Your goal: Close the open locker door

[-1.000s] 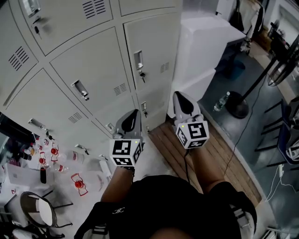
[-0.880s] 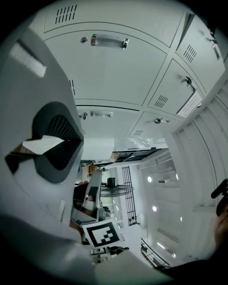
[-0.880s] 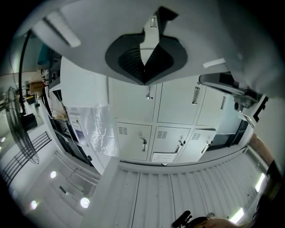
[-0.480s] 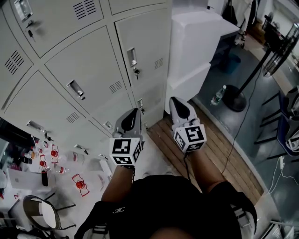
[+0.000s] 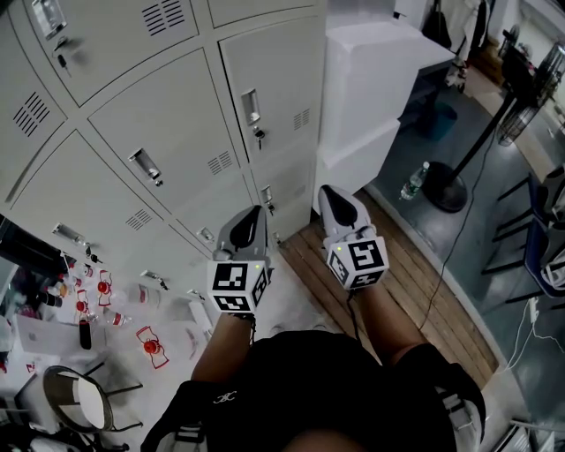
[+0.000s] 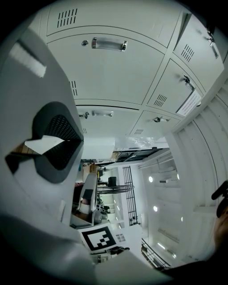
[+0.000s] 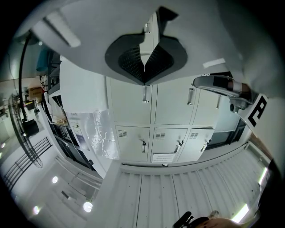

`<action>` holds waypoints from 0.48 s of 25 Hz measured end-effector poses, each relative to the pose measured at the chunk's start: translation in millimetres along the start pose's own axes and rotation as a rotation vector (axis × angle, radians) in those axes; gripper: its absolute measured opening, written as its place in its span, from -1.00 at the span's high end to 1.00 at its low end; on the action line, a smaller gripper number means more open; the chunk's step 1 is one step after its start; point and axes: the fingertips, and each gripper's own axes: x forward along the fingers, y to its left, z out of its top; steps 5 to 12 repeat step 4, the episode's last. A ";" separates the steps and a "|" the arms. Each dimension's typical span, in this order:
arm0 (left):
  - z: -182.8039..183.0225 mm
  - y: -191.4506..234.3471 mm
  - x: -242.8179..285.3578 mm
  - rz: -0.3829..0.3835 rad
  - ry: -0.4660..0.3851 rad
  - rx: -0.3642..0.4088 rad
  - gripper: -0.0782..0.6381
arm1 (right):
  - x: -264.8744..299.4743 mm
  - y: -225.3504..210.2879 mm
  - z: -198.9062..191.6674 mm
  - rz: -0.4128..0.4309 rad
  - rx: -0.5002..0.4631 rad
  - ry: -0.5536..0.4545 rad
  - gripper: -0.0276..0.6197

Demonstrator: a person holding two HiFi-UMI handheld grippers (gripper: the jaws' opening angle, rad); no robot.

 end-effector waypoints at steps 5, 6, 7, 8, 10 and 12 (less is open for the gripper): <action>-0.6 -2.5 -0.2 0.006 0.001 0.002 0.78 | -1.9 -2.2 -0.1 0.004 0.003 -0.002 0.88; -0.6 -2.5 -0.2 0.006 0.001 0.002 0.78 | -1.9 -2.2 -0.1 0.004 0.003 -0.002 0.88; -0.6 -2.5 -0.2 0.006 0.001 0.002 0.78 | -1.9 -2.2 -0.1 0.004 0.003 -0.002 0.88; -0.6 -2.5 -0.2 0.006 0.001 0.002 0.78 | -1.9 -2.2 -0.1 0.004 0.003 -0.002 0.88; -0.6 -2.5 -0.2 0.006 0.001 0.002 0.78 | -1.9 -2.2 -0.1 0.004 0.003 -0.002 0.88; -0.6 -2.5 -0.2 0.006 0.001 0.002 0.78 | -1.9 -2.2 -0.1 0.004 0.003 -0.002 0.88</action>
